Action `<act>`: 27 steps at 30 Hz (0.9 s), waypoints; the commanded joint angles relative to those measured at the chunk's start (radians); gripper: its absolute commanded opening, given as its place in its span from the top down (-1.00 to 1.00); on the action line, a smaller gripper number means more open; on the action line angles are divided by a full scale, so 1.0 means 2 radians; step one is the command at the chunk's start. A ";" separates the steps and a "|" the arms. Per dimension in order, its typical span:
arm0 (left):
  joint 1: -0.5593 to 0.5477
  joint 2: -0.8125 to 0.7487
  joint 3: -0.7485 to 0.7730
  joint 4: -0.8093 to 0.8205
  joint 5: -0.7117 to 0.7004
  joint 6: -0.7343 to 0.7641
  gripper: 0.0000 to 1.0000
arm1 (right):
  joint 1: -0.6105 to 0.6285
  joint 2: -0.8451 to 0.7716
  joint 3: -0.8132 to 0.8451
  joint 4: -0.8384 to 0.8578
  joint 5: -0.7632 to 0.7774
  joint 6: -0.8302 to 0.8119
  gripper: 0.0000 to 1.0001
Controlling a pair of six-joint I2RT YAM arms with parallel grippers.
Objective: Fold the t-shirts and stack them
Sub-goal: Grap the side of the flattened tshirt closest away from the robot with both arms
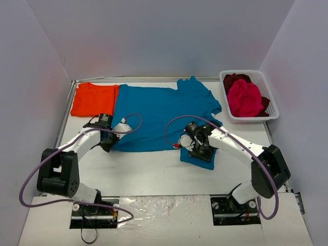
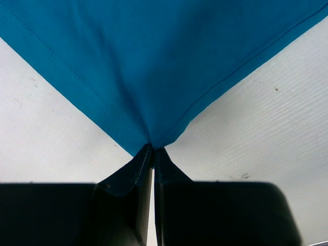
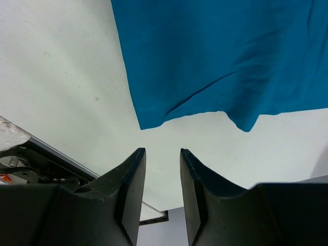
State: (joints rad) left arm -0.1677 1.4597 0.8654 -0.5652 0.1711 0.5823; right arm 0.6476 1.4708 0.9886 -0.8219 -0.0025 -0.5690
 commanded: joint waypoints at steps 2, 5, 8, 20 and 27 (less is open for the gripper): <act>0.005 -0.002 -0.004 -0.002 -0.003 -0.004 0.95 | 0.003 0.025 -0.006 -0.020 0.038 0.006 0.39; 0.004 -0.002 -0.004 0.000 -0.006 -0.004 0.95 | 0.007 0.039 -0.007 -0.019 0.045 0.001 0.34; 0.005 -0.003 -0.005 0.000 -0.007 -0.004 0.95 | 0.012 0.055 -0.008 -0.019 0.048 -0.002 0.30; 0.005 -0.001 -0.004 0.001 -0.007 -0.003 0.95 | 0.038 0.103 -0.005 -0.009 0.023 0.002 0.24; 0.005 -0.005 -0.006 0.001 -0.006 0.000 0.95 | 0.040 0.121 -0.009 0.007 0.016 0.001 0.21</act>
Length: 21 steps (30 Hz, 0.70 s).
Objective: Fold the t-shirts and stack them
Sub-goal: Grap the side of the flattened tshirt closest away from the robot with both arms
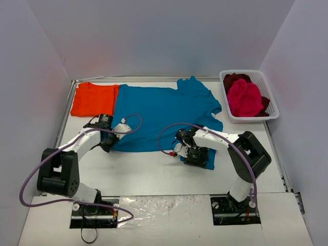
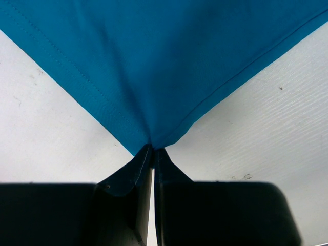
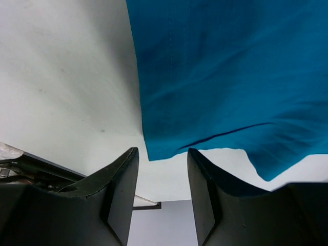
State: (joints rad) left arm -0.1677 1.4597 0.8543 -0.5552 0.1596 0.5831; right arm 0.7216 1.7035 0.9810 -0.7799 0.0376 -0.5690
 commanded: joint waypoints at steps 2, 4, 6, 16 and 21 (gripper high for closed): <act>0.005 -0.004 0.000 -0.004 0.001 0.000 0.95 | 0.004 0.010 -0.007 -0.010 -0.006 0.001 0.21; 0.005 -0.004 0.000 -0.004 0.001 -0.001 0.95 | 0.004 0.014 -0.010 -0.005 -0.007 0.001 0.21; 0.005 -0.004 0.000 -0.005 0.001 -0.001 0.95 | 0.006 0.020 -0.011 0.000 -0.010 0.002 0.21; 0.005 -0.001 0.001 -0.005 0.000 0.000 0.95 | 0.013 0.034 -0.014 0.009 -0.013 0.007 0.21; 0.005 -0.002 0.000 -0.006 0.001 0.000 0.95 | 0.017 0.045 -0.013 0.016 -0.010 0.014 0.31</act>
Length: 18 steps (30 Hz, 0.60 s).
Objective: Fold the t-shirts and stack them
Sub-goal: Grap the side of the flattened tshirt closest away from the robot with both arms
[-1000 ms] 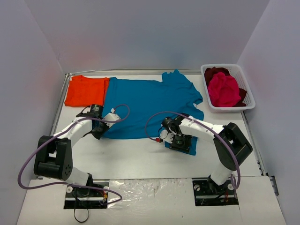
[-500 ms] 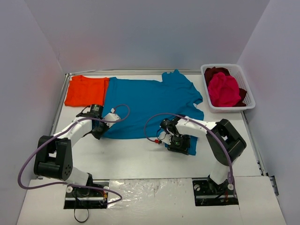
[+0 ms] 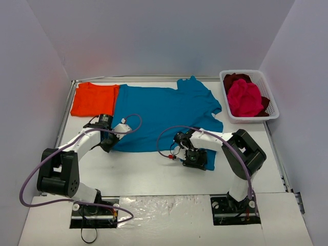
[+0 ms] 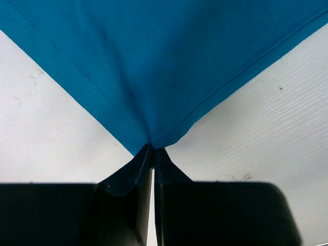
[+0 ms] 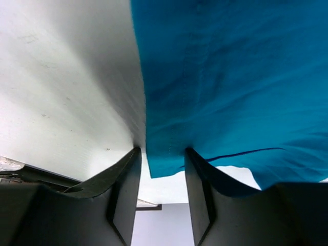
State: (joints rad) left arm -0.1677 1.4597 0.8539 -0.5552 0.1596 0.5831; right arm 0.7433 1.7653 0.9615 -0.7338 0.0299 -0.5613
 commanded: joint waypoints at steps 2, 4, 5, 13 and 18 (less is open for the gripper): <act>0.005 -0.002 0.000 -0.006 0.001 0.000 0.95 | 0.007 0.019 -0.004 -0.003 0.000 0.015 0.45; 0.005 -0.002 0.000 -0.006 0.001 0.000 0.95 | 0.010 0.022 -0.004 -0.001 0.003 0.016 0.52; 0.005 -0.002 0.000 -0.007 0.001 0.000 0.95 | 0.009 0.023 -0.004 0.002 0.004 0.018 0.57; 0.005 -0.003 0.001 -0.008 0.004 0.001 0.95 | 0.011 0.019 -0.003 0.003 0.009 0.024 0.83; 0.005 -0.007 0.003 -0.010 0.008 0.003 0.95 | 0.012 0.000 0.014 -0.019 0.004 0.028 0.92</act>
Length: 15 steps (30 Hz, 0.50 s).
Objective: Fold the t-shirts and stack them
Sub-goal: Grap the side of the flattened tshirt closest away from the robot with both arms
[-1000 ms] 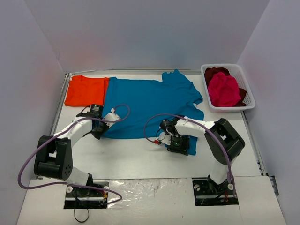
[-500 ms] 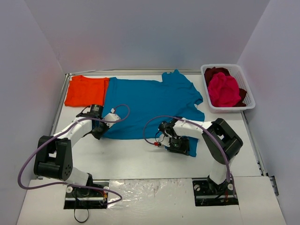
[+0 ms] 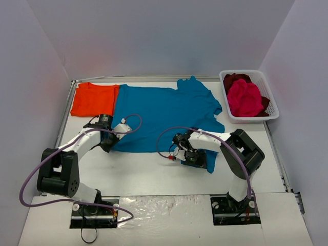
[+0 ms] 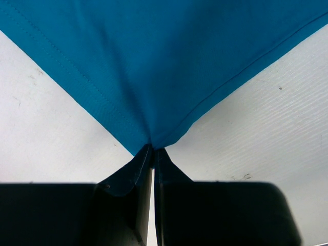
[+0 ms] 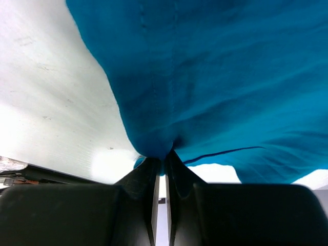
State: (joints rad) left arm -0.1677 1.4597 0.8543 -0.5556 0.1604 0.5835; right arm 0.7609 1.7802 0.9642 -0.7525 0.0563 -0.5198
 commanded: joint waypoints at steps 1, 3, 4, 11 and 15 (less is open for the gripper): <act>0.005 -0.008 0.003 -0.014 0.008 0.005 0.95 | 0.003 -0.010 0.016 -0.021 -0.010 0.007 0.95; 0.005 -0.011 0.006 -0.020 0.012 0.009 0.95 | 0.003 -0.020 0.029 -0.034 -0.018 0.007 1.00; 0.005 -0.014 0.007 -0.024 0.013 0.010 0.95 | 0.003 -0.023 0.034 -0.048 -0.021 0.007 1.00; 0.004 -0.027 0.016 -0.044 0.020 0.019 0.95 | 0.004 -0.047 0.059 -0.098 -0.048 0.011 1.00; 0.004 -0.033 0.020 -0.055 0.029 0.027 0.95 | 0.004 -0.056 0.059 -0.114 -0.061 0.014 1.00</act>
State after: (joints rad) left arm -0.1677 1.4372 0.8543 -0.6022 0.1909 0.6083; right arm 0.7612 1.7069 1.0588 -0.8627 -0.0311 -0.5011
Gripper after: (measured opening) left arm 0.032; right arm 0.020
